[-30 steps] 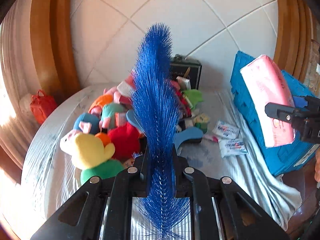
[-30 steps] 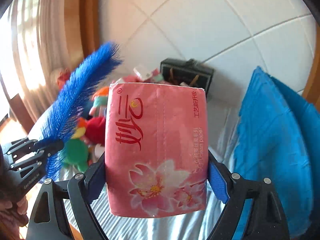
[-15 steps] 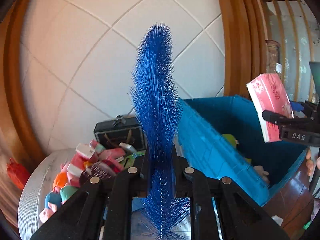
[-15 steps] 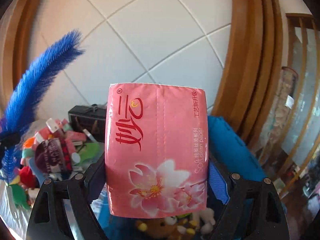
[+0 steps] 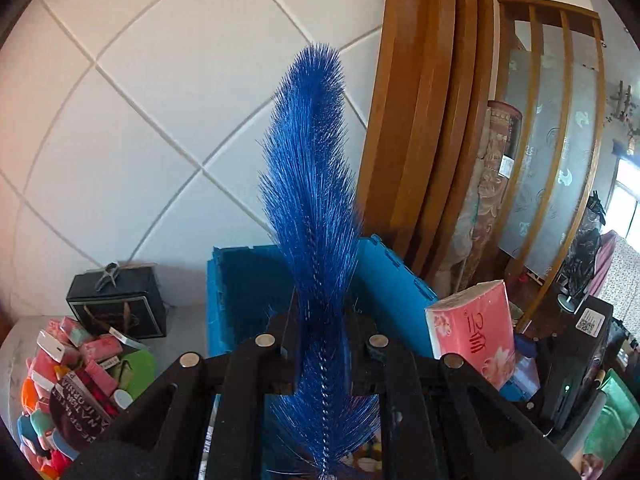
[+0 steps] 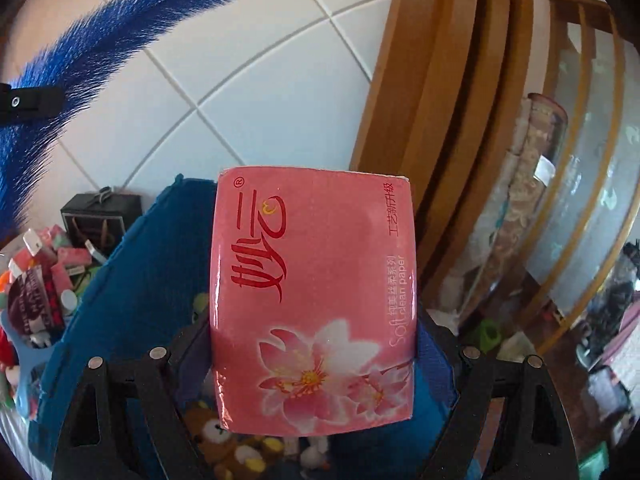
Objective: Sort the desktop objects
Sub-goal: 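Carry the duster and tissue pack over the blue crate with both grippers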
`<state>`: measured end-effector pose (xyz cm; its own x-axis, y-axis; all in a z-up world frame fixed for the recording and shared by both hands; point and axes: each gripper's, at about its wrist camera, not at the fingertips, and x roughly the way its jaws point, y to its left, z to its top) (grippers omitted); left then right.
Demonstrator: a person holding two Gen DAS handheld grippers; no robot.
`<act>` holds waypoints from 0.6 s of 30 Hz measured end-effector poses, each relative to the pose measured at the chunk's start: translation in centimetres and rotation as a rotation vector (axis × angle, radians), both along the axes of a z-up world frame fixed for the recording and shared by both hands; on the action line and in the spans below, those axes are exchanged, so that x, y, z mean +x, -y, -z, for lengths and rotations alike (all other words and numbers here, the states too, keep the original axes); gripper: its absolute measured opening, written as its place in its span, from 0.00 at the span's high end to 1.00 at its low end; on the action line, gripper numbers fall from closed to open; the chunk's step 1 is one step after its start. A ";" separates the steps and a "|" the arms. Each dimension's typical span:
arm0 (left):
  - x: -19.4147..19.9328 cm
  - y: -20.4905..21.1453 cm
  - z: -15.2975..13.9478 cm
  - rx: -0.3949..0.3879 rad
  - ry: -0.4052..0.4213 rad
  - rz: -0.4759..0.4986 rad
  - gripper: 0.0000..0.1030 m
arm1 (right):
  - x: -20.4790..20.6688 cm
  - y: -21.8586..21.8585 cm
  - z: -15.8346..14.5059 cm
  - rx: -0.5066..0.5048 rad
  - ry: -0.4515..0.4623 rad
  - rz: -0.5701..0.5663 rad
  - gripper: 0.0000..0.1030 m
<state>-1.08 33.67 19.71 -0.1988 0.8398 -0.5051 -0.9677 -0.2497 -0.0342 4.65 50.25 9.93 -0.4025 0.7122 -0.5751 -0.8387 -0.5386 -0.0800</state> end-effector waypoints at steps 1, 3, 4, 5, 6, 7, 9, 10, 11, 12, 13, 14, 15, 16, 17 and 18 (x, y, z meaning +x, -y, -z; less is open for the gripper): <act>0.3 -1.0 0.9 -0.025 0.013 -0.003 0.87 | 0.0 -0.7 0.5 -0.013 0.005 0.003 0.15; 1.0 -3.1 3.4 -0.095 0.015 -0.004 0.87 | 0.1 -2.1 1.5 -0.036 0.025 0.000 0.15; 1.2 -4.1 4.9 -0.138 0.005 -0.008 0.87 | 0.1 -2.7 2.0 -0.046 0.040 0.000 0.15; 1.3 -5.1 6.6 -0.182 -0.005 -0.014 0.87 | 0.0 -3.3 2.5 -0.054 0.054 0.003 0.15; 1.4 -5.9 8.2 -0.222 -0.009 -0.015 0.87 | -0.1 -3.8 3.0 -0.059 0.067 0.003 0.15; 1.4 -6.9 10.0 -0.266 -0.007 -0.017 0.87 | -0.2 -4.4 3.5 -0.065 0.078 0.004 0.15; 1.1 -8.0 13.3 -0.348 0.013 -0.025 0.87 | -0.6 -5.5 4.5 -0.087 0.087 0.005 0.15; 0.8 -8.5 14.8 -0.387 0.029 -0.029 0.87 | -0.8 -6.0 5.1 -0.104 0.087 0.003 0.15; 0.4 -8.9 16.1 -0.425 0.044 -0.035 0.87 | -1.0 -6.6 5.5 -0.122 0.085 -0.003 0.15; 0.3 -9.5 17.4 -0.460 0.052 -0.039 0.87 | -1.3 -7.1 6.0 -0.143 0.085 -0.007 0.15; 0.0 -10.0 18.6 -0.495 0.058 -0.049 0.87 | -1.6 -7.6 6.5 -0.163 0.085 -0.006 0.15; -0.1 -10.4 19.5 -0.526 0.063 -0.059 0.87 | -2.0 -8.0 7.1 -0.185 0.088 -0.013 0.15; -0.3 -10.8 20.3 -0.556 0.068 -0.063 0.87 | -2.4 -8.5 7.7 -0.211 0.093 -0.020 0.15; -0.6 -11.0 21.0 -0.579 0.077 -0.069 0.87 | -2.8 -8.9 8.3 -0.238 0.097 -0.020 0.15; -0.6 -11.4 21.4 -0.593 0.076 -0.079 0.87 | -3.2 -9.3 8.9 -0.266 0.099 -0.026 0.15; -0.7 -11.5 21.9 -0.606 0.059 -0.088 0.86 | -3.6 -9.7 9.5 -0.290 0.104 -0.032 0.15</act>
